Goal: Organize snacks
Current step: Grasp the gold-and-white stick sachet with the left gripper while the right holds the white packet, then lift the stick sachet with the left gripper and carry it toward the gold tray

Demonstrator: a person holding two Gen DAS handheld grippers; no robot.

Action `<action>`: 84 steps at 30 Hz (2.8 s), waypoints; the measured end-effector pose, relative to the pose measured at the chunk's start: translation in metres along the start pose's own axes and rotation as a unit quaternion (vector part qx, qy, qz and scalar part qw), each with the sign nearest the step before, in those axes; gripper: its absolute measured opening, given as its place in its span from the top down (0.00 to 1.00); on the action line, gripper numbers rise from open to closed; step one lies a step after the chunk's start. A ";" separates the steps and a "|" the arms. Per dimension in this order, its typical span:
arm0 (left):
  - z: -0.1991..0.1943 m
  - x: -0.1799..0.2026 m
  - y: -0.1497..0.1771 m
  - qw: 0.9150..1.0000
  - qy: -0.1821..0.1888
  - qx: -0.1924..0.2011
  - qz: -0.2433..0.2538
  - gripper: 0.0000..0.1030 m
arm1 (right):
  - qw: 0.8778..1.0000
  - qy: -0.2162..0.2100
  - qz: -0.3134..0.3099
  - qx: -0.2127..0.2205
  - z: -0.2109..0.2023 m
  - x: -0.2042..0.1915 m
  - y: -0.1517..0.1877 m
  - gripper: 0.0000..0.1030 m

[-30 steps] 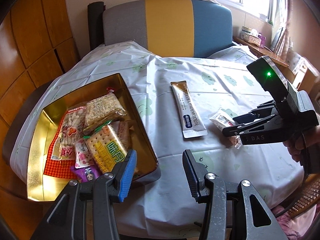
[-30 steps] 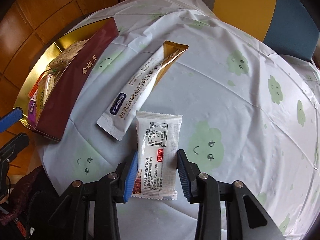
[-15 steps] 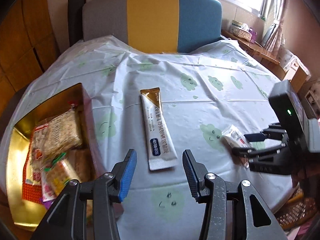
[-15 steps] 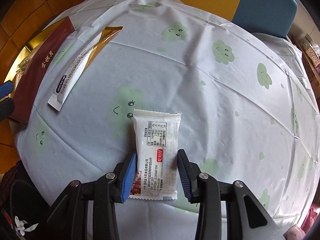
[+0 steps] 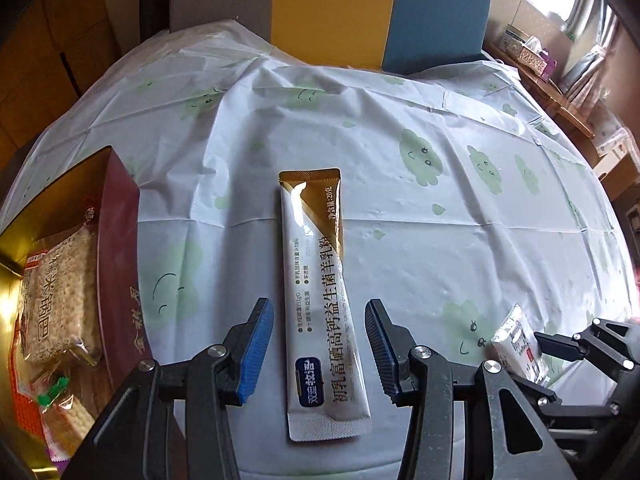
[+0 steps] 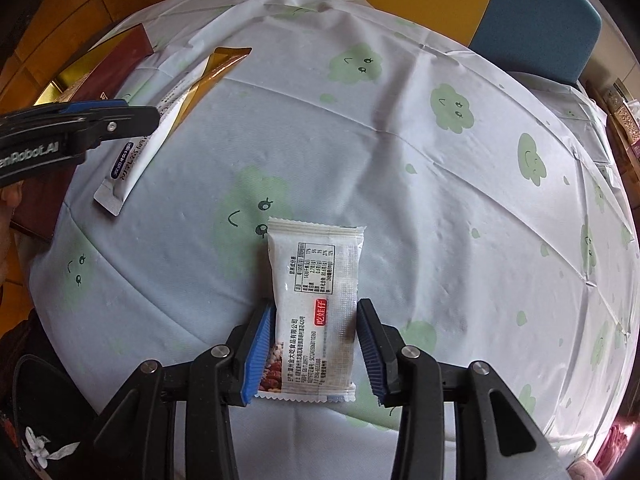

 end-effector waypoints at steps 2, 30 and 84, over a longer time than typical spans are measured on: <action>0.006 0.001 -0.003 1.000 -0.004 0.000 0.003 0.53 | 1.000 0.002 -0.002 -0.001 0.002 0.000 -0.003 0.59; -0.009 0.056 0.059 0.994 -0.020 0.063 0.081 0.69 | 1.000 0.012 -0.027 0.012 0.009 -0.010 0.004 0.58; -0.124 -0.035 0.097 0.990 -0.061 0.124 -0.031 0.72 | 0.998 0.024 -0.041 0.040 0.003 -0.020 0.018 0.58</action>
Point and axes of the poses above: each gripper's, at about its wrist camera, not at the fingertips, and z roughly the way its jaws point, x to its right, y to its underside, the point moved 3 cm from there along z, roughly the way its jaws point, and after that the axes turned 9 degrees about z, right-handed, at the moved point
